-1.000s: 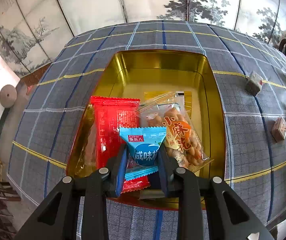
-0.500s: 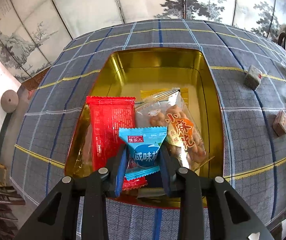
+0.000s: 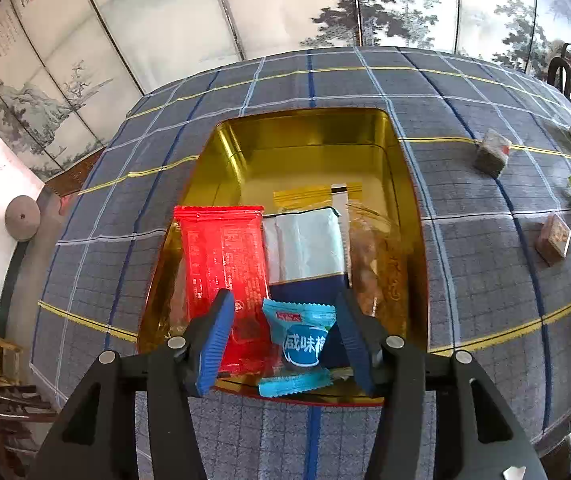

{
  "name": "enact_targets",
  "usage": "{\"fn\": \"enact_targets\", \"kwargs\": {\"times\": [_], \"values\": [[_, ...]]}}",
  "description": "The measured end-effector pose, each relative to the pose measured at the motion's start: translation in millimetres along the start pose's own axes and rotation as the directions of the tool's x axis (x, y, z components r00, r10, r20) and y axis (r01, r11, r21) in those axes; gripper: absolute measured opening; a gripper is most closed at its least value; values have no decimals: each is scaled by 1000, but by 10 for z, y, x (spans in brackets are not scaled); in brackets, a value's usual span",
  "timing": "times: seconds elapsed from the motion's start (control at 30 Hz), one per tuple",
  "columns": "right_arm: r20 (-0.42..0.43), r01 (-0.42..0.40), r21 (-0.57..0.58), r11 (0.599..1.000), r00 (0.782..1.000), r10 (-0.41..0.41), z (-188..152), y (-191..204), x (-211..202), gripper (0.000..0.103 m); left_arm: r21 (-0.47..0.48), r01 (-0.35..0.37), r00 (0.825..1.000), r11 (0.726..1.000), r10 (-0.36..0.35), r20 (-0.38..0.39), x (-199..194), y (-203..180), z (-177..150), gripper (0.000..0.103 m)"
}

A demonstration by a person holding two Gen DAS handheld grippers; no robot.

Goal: Organize snacks
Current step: 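Carry the stick snack into the tin and open the right gripper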

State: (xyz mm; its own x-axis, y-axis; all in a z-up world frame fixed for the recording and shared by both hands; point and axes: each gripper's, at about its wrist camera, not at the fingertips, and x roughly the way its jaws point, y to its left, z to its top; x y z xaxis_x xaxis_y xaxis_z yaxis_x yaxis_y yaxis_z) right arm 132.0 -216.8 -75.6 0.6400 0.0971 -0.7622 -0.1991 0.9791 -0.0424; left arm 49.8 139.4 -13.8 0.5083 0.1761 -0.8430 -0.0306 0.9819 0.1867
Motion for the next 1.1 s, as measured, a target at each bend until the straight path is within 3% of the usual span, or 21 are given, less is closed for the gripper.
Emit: {"fn": "enact_targets", "kwargs": {"times": [0.13, 0.47, 0.7, 0.83, 1.1], "values": [[0, 0, -1, 1000, 1000, 0, 0, 1, 0, 21, -6, 23, 1000, 1000, -23, -4, -32, -8, -6, 60], [-1, 8, -1, 1000, 1000, -8, -1, 24, -9, 21, -38, 71, 997, 997, -70, 8, -164, -45, -56, 68], [-36, 42, 46, 998, 999, -41, 47, 45, 5, 20, -80, 57, 998, 995, -55, 31, -264, -54, -113, 73], [-49, 68, 65, 996, 997, -65, 68, 74, 5, 20, -103, 42, 998, 994, -38, 42, -277, -48, -153, 83], [-52, 120, 116, 986, 992, -115, 121, 122, -104, 20, -118, 65, 997, 991, -61, 38, -276, -73, -241, 84]]}}
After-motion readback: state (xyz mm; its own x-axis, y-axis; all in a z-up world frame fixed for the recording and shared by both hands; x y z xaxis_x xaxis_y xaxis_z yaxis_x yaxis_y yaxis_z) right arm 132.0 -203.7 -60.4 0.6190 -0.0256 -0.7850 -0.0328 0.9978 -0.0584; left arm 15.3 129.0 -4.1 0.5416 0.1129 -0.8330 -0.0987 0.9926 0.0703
